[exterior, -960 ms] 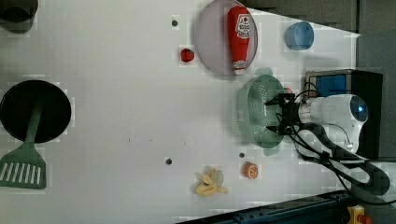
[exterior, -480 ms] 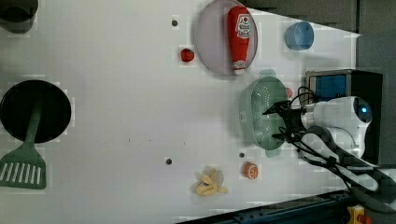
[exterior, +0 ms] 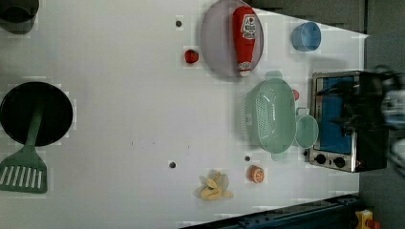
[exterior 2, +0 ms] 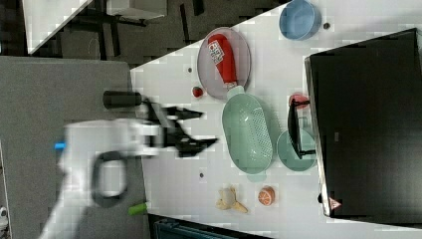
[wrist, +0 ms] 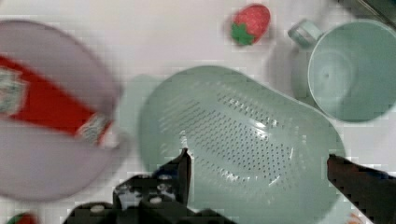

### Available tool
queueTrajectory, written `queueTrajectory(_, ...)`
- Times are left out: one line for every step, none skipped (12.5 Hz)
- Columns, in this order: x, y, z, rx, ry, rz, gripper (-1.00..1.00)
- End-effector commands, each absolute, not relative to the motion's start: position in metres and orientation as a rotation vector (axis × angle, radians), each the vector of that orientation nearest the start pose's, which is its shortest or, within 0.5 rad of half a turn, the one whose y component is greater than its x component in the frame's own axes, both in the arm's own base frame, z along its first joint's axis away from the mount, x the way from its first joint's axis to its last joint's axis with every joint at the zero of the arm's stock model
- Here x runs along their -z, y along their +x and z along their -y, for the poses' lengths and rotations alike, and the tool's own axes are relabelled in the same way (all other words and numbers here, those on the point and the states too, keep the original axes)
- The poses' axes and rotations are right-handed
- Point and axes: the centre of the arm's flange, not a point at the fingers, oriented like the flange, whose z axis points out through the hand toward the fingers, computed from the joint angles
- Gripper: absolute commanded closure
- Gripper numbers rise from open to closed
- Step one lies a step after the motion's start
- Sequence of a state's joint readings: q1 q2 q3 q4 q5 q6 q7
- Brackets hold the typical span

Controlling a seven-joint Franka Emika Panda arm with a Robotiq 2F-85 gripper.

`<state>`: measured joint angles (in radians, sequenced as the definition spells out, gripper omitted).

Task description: Drag strainer left to right.

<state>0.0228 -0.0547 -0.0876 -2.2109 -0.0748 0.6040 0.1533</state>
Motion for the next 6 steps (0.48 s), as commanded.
queueTrajectory(-0.474,0.509,0.031,-0.012,-2.91,-1.374,-1.0)
queueTrajectory(-0.501,0.5,0.03,-0.049,-2.908,-1.38,-1.0)
queueTrajectory(-0.525,0.49,0.027,-0.092,-2.894,-1.385,-1.0)
queueTrajectory(-0.547,0.481,0.025,-0.11,-2.874,-1.384,-1.0)
queueTrajectory(-0.565,0.473,0.025,-0.097,-2.866,-1.369,-1.0)
queueTrajectory(-0.579,0.465,0.023,-0.07,-2.882,-1.313,-1.0)
